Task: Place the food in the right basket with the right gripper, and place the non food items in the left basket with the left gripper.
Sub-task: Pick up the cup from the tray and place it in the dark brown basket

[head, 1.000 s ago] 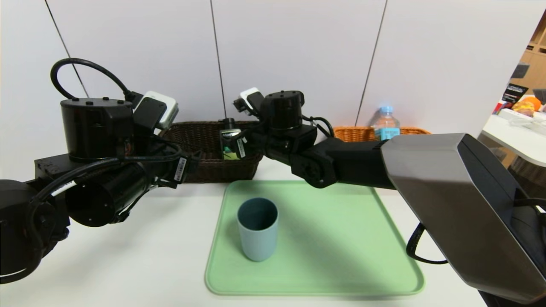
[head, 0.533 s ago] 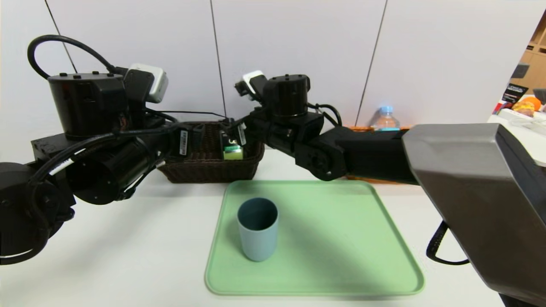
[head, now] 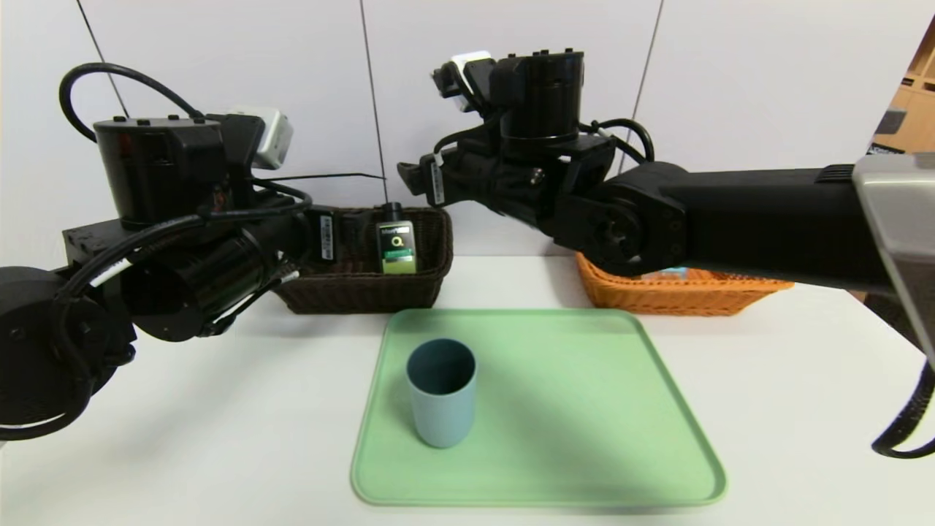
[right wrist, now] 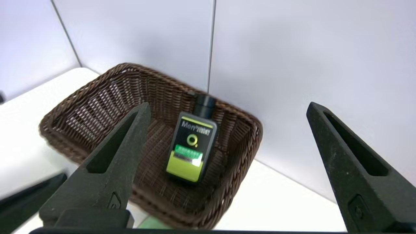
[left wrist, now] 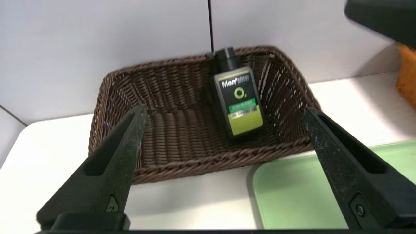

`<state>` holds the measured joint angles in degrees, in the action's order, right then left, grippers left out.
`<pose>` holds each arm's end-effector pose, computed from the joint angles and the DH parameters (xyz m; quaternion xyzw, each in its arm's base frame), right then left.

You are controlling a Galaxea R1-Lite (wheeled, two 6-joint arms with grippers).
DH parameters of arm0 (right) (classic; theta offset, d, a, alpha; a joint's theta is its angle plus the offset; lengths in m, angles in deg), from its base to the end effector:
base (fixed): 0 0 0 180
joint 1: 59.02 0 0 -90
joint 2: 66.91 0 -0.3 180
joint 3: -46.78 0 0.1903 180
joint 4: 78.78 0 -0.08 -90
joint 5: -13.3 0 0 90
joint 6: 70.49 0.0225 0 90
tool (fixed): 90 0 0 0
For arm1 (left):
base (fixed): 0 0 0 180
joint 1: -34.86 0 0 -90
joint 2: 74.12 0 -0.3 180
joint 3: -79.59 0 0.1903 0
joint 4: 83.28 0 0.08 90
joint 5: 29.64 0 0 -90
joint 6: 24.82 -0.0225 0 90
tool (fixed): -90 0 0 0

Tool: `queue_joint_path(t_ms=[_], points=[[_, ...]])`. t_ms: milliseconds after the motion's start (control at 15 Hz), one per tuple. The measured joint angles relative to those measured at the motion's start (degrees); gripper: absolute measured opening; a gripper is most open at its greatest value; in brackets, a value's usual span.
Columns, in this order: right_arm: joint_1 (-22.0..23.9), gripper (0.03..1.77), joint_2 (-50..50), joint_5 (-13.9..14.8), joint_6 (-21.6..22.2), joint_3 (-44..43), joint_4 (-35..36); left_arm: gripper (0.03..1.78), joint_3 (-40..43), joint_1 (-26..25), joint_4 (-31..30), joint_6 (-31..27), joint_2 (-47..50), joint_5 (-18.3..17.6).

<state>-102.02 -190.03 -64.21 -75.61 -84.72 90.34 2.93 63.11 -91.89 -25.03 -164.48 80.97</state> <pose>0.3354 0.3061 0.2745 -0.0532 0.0075 0.2637 0.9631 0.2569 -0.1291 0.2460 0.0202 0.0403 -0.0666 0.9968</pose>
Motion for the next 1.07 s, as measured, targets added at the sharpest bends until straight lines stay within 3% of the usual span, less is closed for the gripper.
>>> queue_joint_path(t_ms=[200,400,667,867,1067], points=[[-1.6,1.68,5.18,0.82,-0.02,6.6,-0.09,1.69,-3.18,0.0,2.96,0.54,0.06,0.83],[-1.23,1.69,11.58,4.49,0.06,14.17,-1.46,1.69,-2.96,-0.55,8.11,3.18,1.08,4.88],[2.05,1.69,20.53,5.38,0.24,23.13,-6.18,1.69,-2.35,-0.74,4.23,2.84,1.66,1.76],[2.86,1.69,24.89,5.14,0.39,28.61,-6.07,1.69,-0.69,-0.44,4.97,2.66,2.32,5.24],[2.95,1.69,28.14,5.24,0.69,32.63,-6.23,1.69,2.06,-0.2,5.69,2.77,3.17,6.25]])
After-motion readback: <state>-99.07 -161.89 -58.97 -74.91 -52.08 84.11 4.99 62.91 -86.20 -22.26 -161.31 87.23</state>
